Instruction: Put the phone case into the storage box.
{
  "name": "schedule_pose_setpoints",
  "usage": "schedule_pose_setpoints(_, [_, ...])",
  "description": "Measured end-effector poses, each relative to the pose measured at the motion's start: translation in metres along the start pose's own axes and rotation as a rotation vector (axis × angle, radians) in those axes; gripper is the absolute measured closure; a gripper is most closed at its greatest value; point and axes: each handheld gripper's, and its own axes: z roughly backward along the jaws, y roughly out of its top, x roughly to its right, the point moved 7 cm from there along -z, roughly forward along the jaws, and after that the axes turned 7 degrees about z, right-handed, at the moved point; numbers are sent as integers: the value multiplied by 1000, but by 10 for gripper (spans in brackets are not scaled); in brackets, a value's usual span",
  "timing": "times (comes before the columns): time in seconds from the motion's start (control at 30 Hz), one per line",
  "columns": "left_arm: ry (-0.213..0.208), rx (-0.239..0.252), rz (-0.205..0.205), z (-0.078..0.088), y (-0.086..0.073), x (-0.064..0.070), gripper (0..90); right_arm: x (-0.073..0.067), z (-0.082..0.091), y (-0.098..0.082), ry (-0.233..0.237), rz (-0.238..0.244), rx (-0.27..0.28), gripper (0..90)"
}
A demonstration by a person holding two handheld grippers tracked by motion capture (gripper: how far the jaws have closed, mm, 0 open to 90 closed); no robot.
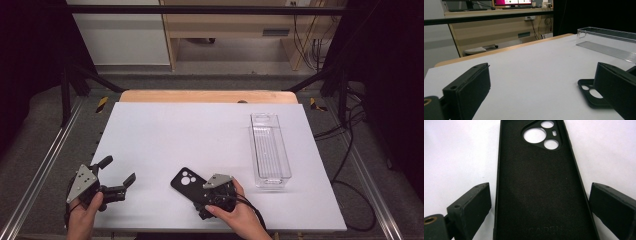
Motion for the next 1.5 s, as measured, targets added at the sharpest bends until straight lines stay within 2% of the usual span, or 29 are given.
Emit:
schedule_pose_setpoints(0.2, [0,1,2,0,0,0,10,0,-1,0,-17,2,10,52])
schedule_pose_setpoints(0.37, [-1,1,0,0,0,0,10,-2,-3,-1,-32,28,4,50])
schedule_pose_setpoints(0.7, [0,0,1,0,0,0,10,-1,-2,-2,-26,39,13,67])
schedule_pose_setpoints(0.9, [-1,2,4,1,0,0,10,1,0,-2,-19,41,15,118])
schedule_pose_setpoints(1.2, [-1,1,7,1,0,0,10,1,1,0,-15,52,-19,140])
schedule_pose_setpoints(1.5, [-1,9,16,2,1,-1,10,2,4,2,-31,40,-15,159])
